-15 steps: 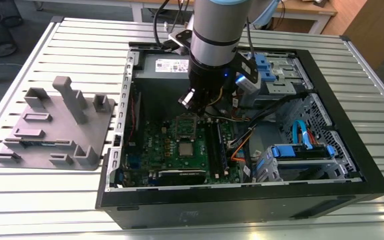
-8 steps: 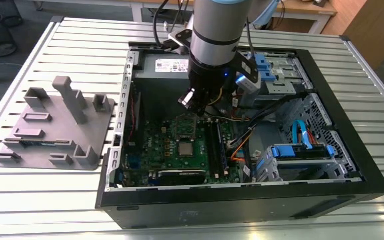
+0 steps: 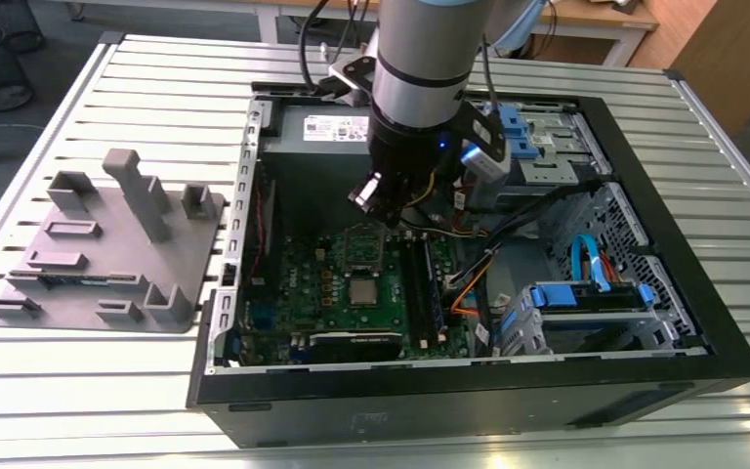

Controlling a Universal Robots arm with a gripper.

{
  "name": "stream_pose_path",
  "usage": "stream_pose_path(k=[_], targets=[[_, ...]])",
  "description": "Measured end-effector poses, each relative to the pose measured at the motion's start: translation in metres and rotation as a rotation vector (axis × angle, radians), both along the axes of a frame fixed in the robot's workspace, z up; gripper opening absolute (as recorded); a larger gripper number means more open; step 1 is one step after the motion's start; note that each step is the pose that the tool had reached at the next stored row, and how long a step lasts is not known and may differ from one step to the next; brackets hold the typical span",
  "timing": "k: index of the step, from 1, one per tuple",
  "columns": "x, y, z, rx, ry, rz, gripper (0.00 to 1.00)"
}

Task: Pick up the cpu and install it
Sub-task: 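Close the cpu cover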

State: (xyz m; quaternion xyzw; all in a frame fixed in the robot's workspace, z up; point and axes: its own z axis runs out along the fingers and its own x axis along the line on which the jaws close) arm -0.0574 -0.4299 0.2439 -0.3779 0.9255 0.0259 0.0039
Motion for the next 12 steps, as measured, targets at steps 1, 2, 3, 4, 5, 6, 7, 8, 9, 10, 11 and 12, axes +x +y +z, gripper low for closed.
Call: stream_pose_path(k=[1, 2, 3, 4, 5, 6, 7, 8, 9, 10, 11, 12], targets=[[0.0, -0.0001, 0.0002, 0.0, 0.0, 0.0, 0.11], [0.0, -0.0004, 0.0004, -0.0001, 0.0, 0.0, 0.11], [0.0, -0.0006, 0.0006, -0.0004, 0.0001, 0.001, 0.11], [0.0, -0.0007, 0.0006, -0.0004, 0.0, 0.001, 0.11], [0.0, -0.0009, 0.0005, -0.0003, 0.0, 0.001, 0.11], [0.0, -0.0012, 0.0007, -0.0004, 0.0, 0.002, 0.11], [0.0, -0.0012, 0.0008, -0.0003, 0.0, 0.002, 0.11], [0.0, -0.0012, 0.0009, -0.0002, -0.0001, 0.002, 0.11], [0.0, -0.0013, 0.0012, -0.0003, 0.0, 0.002, 0.11], [0.0, -0.0013, 0.0015, -0.0003, 0.0, 0.002, 0.11], [0.0, -0.0014, 0.0017, -0.0003, 0.0, 0.002, 0.11], [0.0, -0.0015, 0.0019, -0.0003, 0.0, 0.002, 0.11]])
